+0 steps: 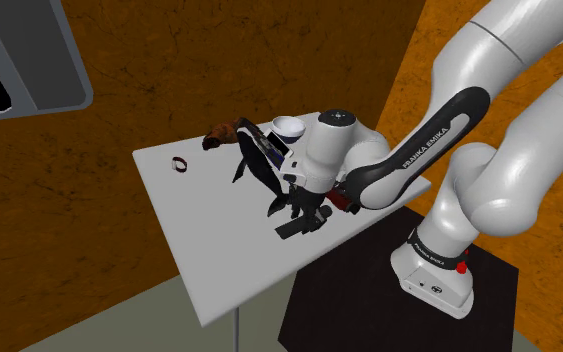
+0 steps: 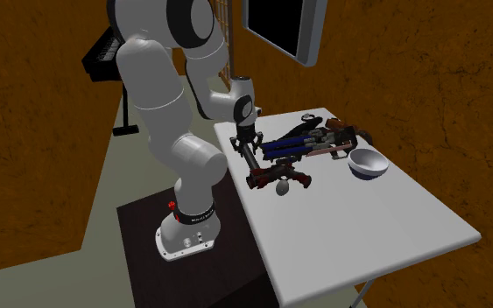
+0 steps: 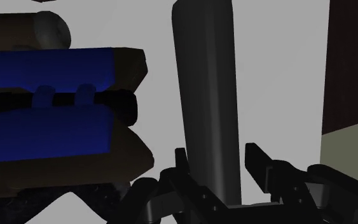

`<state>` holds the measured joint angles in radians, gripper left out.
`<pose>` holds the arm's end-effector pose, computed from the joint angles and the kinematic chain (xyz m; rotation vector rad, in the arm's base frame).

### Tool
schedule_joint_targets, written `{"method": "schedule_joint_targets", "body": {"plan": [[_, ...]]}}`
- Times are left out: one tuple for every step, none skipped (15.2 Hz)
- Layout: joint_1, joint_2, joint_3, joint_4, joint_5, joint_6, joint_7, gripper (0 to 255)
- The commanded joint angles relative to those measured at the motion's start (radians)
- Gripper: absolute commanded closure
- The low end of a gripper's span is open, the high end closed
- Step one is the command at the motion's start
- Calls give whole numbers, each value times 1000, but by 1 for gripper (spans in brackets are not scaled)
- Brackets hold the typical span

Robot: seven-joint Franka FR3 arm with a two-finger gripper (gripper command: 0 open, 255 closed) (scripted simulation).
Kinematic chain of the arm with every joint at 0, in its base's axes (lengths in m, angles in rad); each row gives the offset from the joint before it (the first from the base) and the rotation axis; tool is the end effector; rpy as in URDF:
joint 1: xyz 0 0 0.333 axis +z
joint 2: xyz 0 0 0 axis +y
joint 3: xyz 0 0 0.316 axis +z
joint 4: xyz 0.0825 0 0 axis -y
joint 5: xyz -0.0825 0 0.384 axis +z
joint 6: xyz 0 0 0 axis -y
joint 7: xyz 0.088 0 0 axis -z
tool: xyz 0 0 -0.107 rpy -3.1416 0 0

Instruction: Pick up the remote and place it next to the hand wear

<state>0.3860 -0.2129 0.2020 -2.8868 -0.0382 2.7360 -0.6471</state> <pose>0.2971 0.1938 0.2509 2.4829 1.8228 0.0852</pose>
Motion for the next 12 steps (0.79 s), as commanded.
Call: {"method": "schedule_joint_targets", "body": {"plan": [[3, -16, -5, 1, 9, -16, -7, 255], [8, -35, -8, 3, 17, -36, -13, 255], [12, -53, -11, 5, 23, -56, -19, 255], [16, -71, -14, 7, 29, -76, -24, 255], [19, -89, -17, 9, 35, -96, -28, 255], [23, -106, -19, 12, 39, -116, -32, 255], [26, -123, -22, 16, 43, -136, -36, 255], [28, -139, -24, 19, 47, -156, -39, 255], [31, -155, -26, 23, 50, -176, -42, 255], [33, -171, -28, 27, 53, -196, -45, 255], [35, -186, -31, 32, 55, -215, -48, 255], [37, -201, -33, 37, 57, -234, -50, 255]]}}
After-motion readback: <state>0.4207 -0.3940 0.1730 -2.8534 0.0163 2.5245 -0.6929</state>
